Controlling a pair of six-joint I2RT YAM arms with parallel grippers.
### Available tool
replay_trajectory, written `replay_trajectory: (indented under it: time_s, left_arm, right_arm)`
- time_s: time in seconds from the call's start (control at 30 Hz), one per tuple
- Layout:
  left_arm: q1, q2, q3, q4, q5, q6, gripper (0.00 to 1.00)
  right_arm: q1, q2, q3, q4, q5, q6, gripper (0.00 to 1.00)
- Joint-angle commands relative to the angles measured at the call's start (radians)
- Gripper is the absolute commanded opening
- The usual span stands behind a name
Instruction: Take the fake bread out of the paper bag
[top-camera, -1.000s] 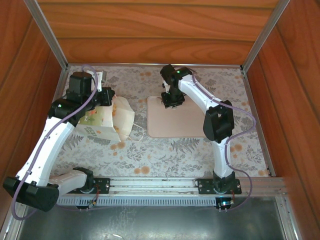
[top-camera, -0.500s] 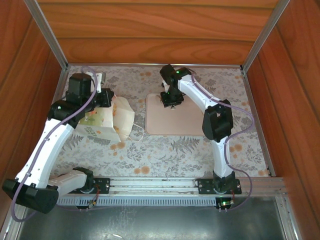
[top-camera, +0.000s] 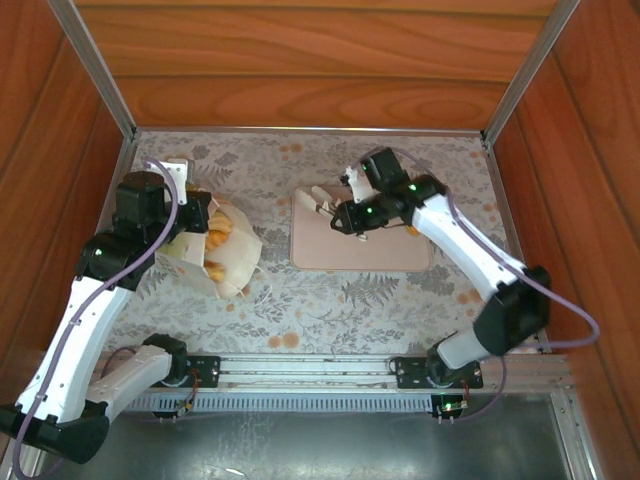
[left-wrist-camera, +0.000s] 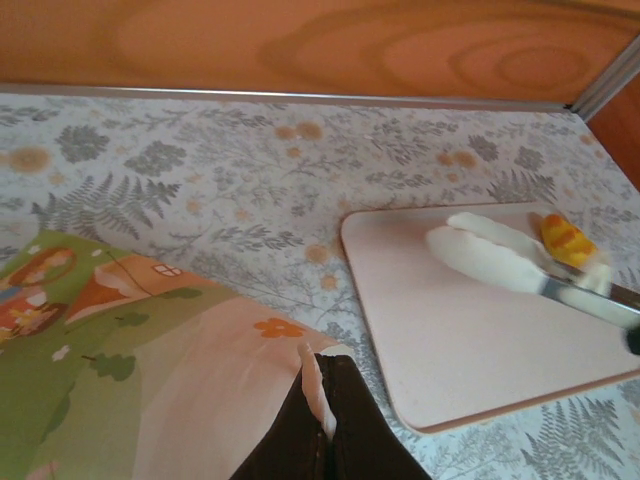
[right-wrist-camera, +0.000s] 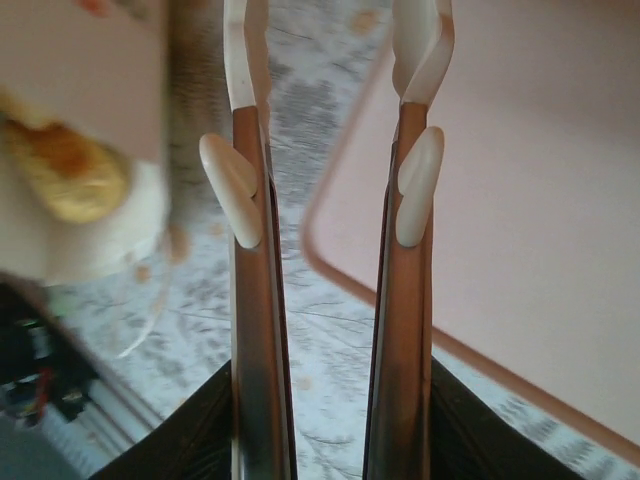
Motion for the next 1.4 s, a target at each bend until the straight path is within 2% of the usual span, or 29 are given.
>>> replay_trajectory:
  time_s: [0.0,0.13,0.23,0.43,0.57,0.63,0.73,0.9,1.13,1.37]
  left_arm:
    - [0.004,-0.009,0.000,0.021,-0.072,-0.002,0.00]
    - [0.005,-0.005,-0.003,0.021,-0.102,-0.005,0.00]
    - [0.004,-0.003,0.001,0.022,-0.114,-0.005,0.00]
    - [0.005,0.004,0.014,0.022,-0.118,-0.001,0.00]
    - [0.004,0.003,0.033,0.024,-0.110,-0.011,0.00]
    - [0.005,0.003,0.040,0.023,-0.102,-0.006,0.00]
    - [0.005,0.002,0.044,0.025,-0.093,-0.006,0.00]
    - [0.004,0.017,0.056,0.027,-0.065,-0.008,0.00]
    - [0.005,0.027,0.060,0.032,-0.046,-0.008,0.00]
    - [0.004,0.031,0.068,0.032,-0.037,0.000,0.00]
  right_arm:
    - [0.031,-0.103,-0.133,0.165,-0.139,0.043,0.42]
    - [0.060,-0.224,-0.236,0.220,-0.217,0.034,0.42]
    - [0.114,-0.258,-0.250,0.225,-0.273,0.008,0.42]
    - [0.264,-0.188,-0.214,0.214,-0.288,-0.089,0.42]
    - [0.359,-0.094,-0.177,0.192,-0.103,-0.208,0.43]
    - [0.389,-0.058,-0.179,0.211,0.039,-0.265,0.43]
    - [0.395,0.016,-0.116,0.161,0.112,-0.359,0.42]
    - [0.420,0.133,0.006,0.105,0.162,-0.447,0.42]
    - [0.469,0.204,0.049,0.143,0.126,-0.501,0.44]
    - [0.510,0.308,0.102,0.117,0.154,-0.546,0.47]
